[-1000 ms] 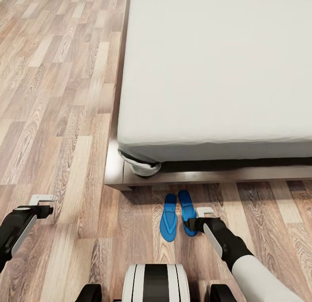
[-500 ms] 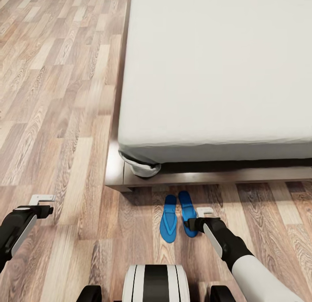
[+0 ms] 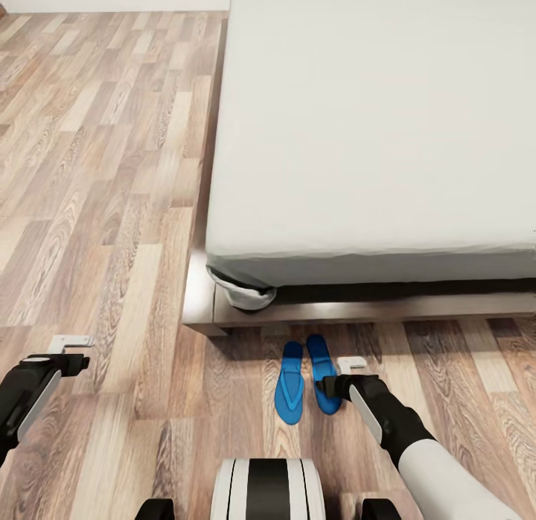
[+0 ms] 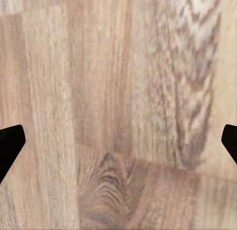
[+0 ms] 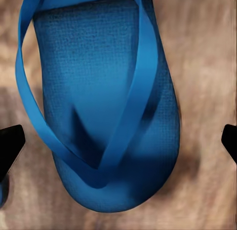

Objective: In the bedroom, move the book from the bed onto either nightstand, and place the two sandals side by side next to the bed.

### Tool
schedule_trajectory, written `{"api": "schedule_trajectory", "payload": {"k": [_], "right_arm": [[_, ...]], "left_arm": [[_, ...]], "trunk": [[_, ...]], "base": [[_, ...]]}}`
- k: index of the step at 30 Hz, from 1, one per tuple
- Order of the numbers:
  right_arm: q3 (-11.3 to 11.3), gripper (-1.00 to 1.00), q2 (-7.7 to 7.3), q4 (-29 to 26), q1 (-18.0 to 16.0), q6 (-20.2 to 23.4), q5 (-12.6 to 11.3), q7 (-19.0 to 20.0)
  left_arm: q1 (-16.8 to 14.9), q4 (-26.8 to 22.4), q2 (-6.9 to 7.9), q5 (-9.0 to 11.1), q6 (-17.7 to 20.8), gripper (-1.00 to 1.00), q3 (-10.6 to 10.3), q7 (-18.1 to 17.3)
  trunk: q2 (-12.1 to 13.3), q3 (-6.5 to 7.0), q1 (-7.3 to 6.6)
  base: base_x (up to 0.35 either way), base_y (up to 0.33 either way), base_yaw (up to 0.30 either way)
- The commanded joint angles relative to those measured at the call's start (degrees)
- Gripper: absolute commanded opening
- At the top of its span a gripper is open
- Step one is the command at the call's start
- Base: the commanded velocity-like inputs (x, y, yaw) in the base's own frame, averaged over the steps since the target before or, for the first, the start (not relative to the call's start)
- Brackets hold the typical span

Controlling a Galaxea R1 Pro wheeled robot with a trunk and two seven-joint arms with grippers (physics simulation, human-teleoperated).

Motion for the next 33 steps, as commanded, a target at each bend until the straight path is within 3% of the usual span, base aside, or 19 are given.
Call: {"api": "schedule_trajectory", "payload": {"k": [1,17,33], "right_arm": [[0.2,1.00,-0.09,-0.1,0.0,0.2,-0.3,-0.1],[0.0,1.00,-0.30,0.3,0.0,0.3,-0.3,-0.2],[0.0,1.00,-0.56,5.3,0.0,0.2,-0.1,-0.2]], "left_arm": [[0.0,-0.1,0.09,0.6,0.2,1.00,-0.1,0.5],[0.0,0.2,0.13,0.5,0.3,1.00,-0.2,0.5],[0.0,0.6,0.15,0.5,0.2,1.00,-0.2,0.5]], "trunk": [[0.0,0.19,-0.03],[0.2,3.74,-0.44],[0.4,7.28,-0.86]], "base": [[0.000,0.000,0.000],[0.000,0.000,0.000],[0.000,0.000,0.000]]}}
